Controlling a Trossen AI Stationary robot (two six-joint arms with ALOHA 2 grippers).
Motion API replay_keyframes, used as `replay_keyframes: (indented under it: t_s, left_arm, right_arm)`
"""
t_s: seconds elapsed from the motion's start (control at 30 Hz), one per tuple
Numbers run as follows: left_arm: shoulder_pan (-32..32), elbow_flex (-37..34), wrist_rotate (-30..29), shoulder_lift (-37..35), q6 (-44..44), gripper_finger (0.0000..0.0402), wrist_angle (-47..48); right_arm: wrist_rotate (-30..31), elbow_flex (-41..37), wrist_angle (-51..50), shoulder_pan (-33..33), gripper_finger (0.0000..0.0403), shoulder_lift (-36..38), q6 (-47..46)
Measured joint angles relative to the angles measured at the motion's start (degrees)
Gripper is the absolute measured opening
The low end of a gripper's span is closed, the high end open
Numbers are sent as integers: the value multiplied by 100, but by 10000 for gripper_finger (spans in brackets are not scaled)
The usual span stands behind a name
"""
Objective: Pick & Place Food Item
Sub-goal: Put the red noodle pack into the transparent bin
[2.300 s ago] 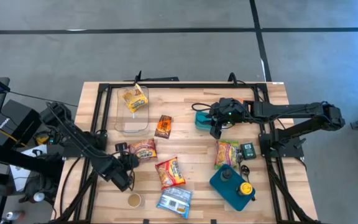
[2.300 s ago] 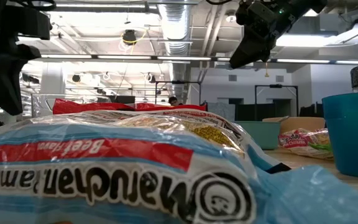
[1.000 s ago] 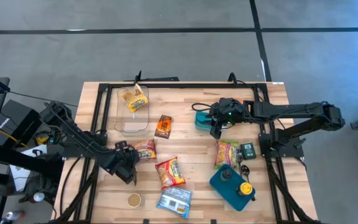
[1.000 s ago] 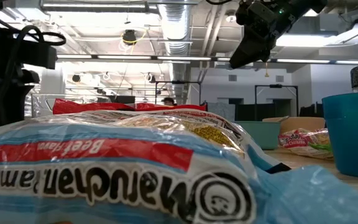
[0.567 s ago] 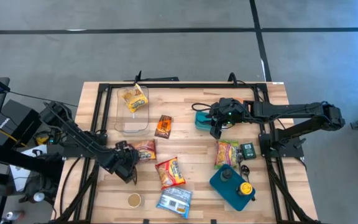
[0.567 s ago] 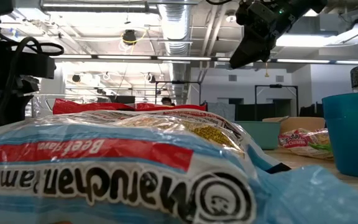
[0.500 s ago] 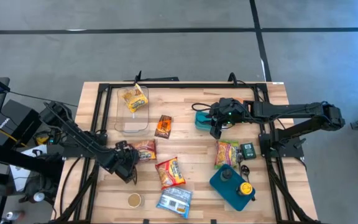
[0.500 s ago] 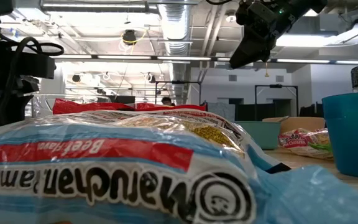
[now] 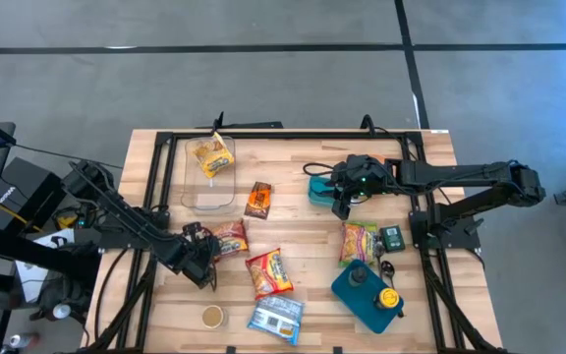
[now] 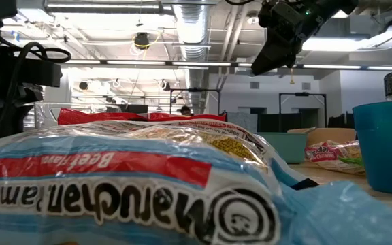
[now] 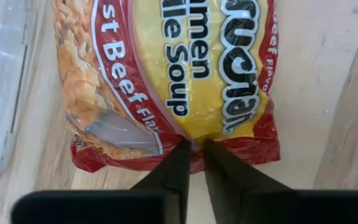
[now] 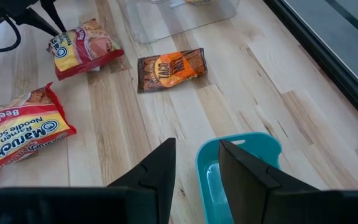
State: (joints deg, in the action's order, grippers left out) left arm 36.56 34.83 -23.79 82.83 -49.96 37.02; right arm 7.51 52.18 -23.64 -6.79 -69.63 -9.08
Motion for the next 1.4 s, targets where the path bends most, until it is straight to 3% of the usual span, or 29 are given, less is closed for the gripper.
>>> replay_keyframes:
  t_s: [0.13, 0.47, 1.0, 1.4]
  left_arm:
    - [0, 0, -11, 2, 3, 5, 0]
    - [0, 0, -35, -171, 14, 0, -3]
    - [0, 0, -455, -2339, 247, 0, -266]
    - [0, 0, -1447, -3206, 1213, 0, -1109]
  right_arm:
    - [0, 0, 0, 0, 115, 0, 0]
    - [0, 0, 0, 0, 115, 0, -1]
    - [0, 0, 7, 0, 115, 0, 0]
    - [2, 0, 11, 0, 115, 0, 1]
